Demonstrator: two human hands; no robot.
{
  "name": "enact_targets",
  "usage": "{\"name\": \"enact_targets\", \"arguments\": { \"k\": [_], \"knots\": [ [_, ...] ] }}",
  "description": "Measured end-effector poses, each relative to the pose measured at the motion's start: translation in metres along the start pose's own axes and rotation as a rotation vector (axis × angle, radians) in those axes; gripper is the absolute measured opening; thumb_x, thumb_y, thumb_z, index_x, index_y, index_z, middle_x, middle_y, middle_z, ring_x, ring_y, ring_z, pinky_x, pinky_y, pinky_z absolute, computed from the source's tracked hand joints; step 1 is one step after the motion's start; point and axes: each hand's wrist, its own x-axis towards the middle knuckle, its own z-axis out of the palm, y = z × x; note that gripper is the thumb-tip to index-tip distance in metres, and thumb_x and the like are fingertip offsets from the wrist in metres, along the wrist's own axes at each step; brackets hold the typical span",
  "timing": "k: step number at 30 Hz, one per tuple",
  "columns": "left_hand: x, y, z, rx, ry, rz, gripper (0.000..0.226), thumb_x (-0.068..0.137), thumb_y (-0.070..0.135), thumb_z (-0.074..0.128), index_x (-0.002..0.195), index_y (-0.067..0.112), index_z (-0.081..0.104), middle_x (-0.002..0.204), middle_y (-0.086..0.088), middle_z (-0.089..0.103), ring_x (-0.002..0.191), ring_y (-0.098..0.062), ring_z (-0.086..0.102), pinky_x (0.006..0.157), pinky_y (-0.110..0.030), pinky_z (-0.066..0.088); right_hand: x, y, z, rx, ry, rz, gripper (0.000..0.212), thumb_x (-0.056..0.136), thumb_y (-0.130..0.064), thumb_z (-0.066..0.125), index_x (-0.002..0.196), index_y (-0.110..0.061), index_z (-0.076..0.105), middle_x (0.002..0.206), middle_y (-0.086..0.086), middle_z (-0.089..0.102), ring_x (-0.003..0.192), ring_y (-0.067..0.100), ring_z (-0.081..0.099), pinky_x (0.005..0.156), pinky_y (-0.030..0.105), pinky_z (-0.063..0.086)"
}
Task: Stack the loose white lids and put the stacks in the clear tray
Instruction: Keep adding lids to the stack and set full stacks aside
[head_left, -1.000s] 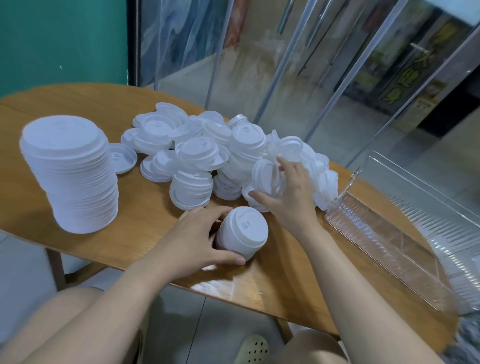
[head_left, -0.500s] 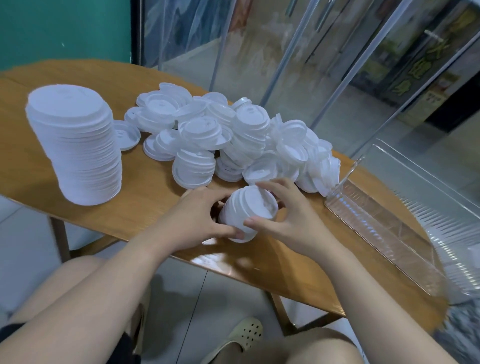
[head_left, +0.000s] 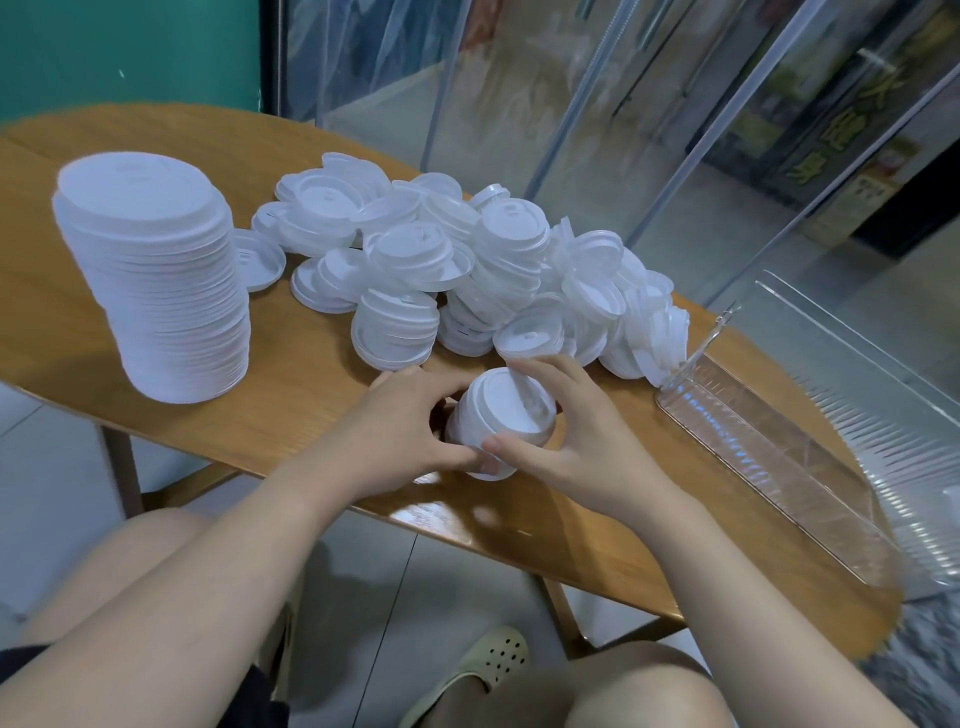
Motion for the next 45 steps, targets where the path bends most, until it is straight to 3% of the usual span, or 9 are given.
{"name": "enact_targets", "arguments": {
  "k": [6, 11, 14, 19, 23, 28, 35, 41, 45],
  "knots": [
    [0.002, -0.002, 0.000, 0.007, -0.016, -0.014, 0.080, 0.062, 0.075, 0.075, 0.137, 0.062, 0.050, 0.108, 0.030, 0.067, 0.104, -0.001, 0.049, 0.099, -0.039, 0.044, -0.001, 0.003, 0.007, 0.051, 0.021, 0.024, 0.084, 0.080, -0.059, 0.080, 0.152, -0.026, 0.049, 0.144, -0.018, 0.050, 0.136, -0.002, 0.044, 0.113, 0.023, 0.037],
    [0.002, -0.003, 0.001, 0.006, -0.001, -0.008, 0.078, 0.063, 0.072, 0.077, 0.136, 0.061, 0.051, 0.106, 0.027, 0.067, 0.103, -0.001, 0.051, 0.101, -0.041, 0.044, -0.002, 0.004, -0.001, 0.038, -0.046, 0.032, 0.099, 0.073, -0.076, 0.073, 0.155, -0.029, 0.042, 0.147, -0.017, 0.049, 0.137, -0.002, 0.043, 0.112, 0.023, 0.037],
    [0.002, -0.002, 0.000, -0.013, -0.012, -0.015, 0.083, 0.056, 0.074, 0.076, 0.135, 0.059, 0.053, 0.105, 0.026, 0.068, 0.105, -0.002, 0.054, 0.103, -0.042, 0.045, 0.011, 0.018, -0.022, 0.024, 0.132, 0.014, 0.074, 0.085, -0.069, 0.063, 0.144, -0.025, 0.054, 0.138, -0.011, 0.058, 0.129, 0.005, 0.053, 0.108, 0.027, 0.041],
    [0.003, -0.004, 0.002, -0.020, -0.021, -0.035, 0.086, 0.055, 0.071, 0.074, 0.137, 0.053, 0.055, 0.113, 0.026, 0.066, 0.111, -0.003, 0.056, 0.102, -0.043, 0.048, 0.058, 0.067, -0.054, -0.341, 0.364, -0.012, 0.039, 0.095, -0.024, 0.074, 0.129, -0.006, 0.065, 0.131, 0.009, 0.061, 0.127, 0.028, 0.052, 0.105, 0.022, 0.029],
    [0.004, -0.006, 0.003, -0.016, -0.002, -0.007, 0.082, 0.055, 0.069, 0.073, 0.134, 0.058, 0.054, 0.103, 0.033, 0.064, 0.104, 0.001, 0.055, 0.098, -0.038, 0.049, 0.081, 0.090, -0.052, -0.337, 0.424, 0.046, 0.031, 0.095, -0.022, 0.073, 0.122, -0.007, 0.070, 0.127, 0.009, 0.065, 0.128, 0.028, 0.051, 0.103, 0.021, 0.025],
    [0.005, -0.006, 0.002, -0.014, -0.004, 0.018, 0.082, 0.056, 0.072, 0.077, 0.132, 0.067, 0.047, 0.107, 0.038, 0.063, 0.106, 0.007, 0.053, 0.098, -0.033, 0.047, 0.094, 0.098, -0.044, -0.329, 0.480, -0.016, 0.009, 0.095, -0.011, 0.070, 0.097, -0.005, 0.077, 0.102, 0.006, 0.073, 0.110, 0.031, 0.061, 0.096, 0.016, 0.029],
    [0.006, -0.006, 0.001, -0.011, -0.009, 0.021, 0.083, 0.057, 0.071, 0.077, 0.135, 0.062, 0.049, 0.113, 0.034, 0.065, 0.109, 0.005, 0.054, 0.101, -0.038, 0.048, 0.090, 0.078, -0.048, -0.265, 0.461, -0.009, 0.011, 0.091, -0.018, 0.077, 0.089, -0.009, 0.071, 0.092, -0.002, 0.067, 0.098, 0.016, 0.054, 0.089, 0.024, 0.038],
    [0.006, -0.008, 0.002, -0.003, -0.009, 0.020, 0.084, 0.057, 0.072, 0.078, 0.136, 0.061, 0.049, 0.115, 0.034, 0.064, 0.112, 0.003, 0.055, 0.103, -0.041, 0.048, 0.072, 0.047, -0.055, -0.117, 0.448, 0.043, 0.025, 0.087, -0.020, 0.083, 0.080, -0.010, 0.061, 0.079, -0.015, 0.058, 0.083, -0.015, 0.049, 0.075, 0.002, 0.032],
    [0.006, -0.007, 0.002, -0.001, -0.007, 0.017, 0.085, 0.054, 0.075, 0.074, 0.134, 0.063, 0.048, 0.112, 0.034, 0.064, 0.110, 0.004, 0.055, 0.104, -0.040, 0.047, 0.059, 0.031, -0.060, -0.085, 0.430, 0.016, 0.028, 0.088, -0.020, 0.082, 0.075, -0.018, 0.057, 0.075, -0.014, 0.059, 0.078, -0.009, 0.052, 0.073, 0.006, 0.037]
  ]
}}
